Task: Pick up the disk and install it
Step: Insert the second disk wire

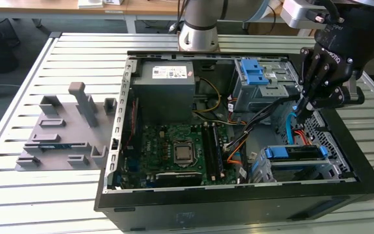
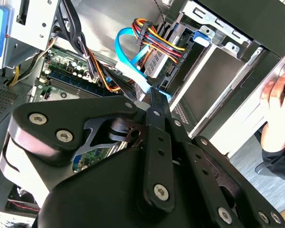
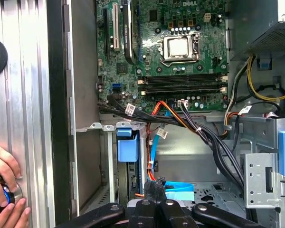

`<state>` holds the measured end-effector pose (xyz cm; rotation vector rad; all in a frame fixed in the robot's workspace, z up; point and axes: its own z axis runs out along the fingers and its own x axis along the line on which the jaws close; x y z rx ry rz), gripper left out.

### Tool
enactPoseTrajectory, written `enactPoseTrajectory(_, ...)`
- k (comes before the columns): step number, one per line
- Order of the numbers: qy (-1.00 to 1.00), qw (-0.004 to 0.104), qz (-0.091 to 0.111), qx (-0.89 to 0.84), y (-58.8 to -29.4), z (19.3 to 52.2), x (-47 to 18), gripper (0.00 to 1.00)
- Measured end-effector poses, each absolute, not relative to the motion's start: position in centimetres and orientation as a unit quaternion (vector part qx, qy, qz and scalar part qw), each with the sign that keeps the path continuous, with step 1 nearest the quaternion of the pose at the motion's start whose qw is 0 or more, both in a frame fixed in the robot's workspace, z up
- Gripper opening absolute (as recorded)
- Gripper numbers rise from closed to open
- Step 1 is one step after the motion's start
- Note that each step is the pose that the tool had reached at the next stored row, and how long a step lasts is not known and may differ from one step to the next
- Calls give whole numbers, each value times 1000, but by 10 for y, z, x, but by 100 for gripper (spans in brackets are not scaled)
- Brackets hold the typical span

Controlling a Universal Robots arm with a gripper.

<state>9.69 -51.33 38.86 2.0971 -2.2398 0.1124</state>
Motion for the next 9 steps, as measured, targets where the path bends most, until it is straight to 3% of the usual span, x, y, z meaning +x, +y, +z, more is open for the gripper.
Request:
enactPoseTrajectory(2,-729,36,37,683,-513,389,97,11)
enactPoseTrajectory(5,-729,36,37,683,-513,389,97,24)
enactPoseTrajectory(9,-729,37,38,683,-513,388,97,25)
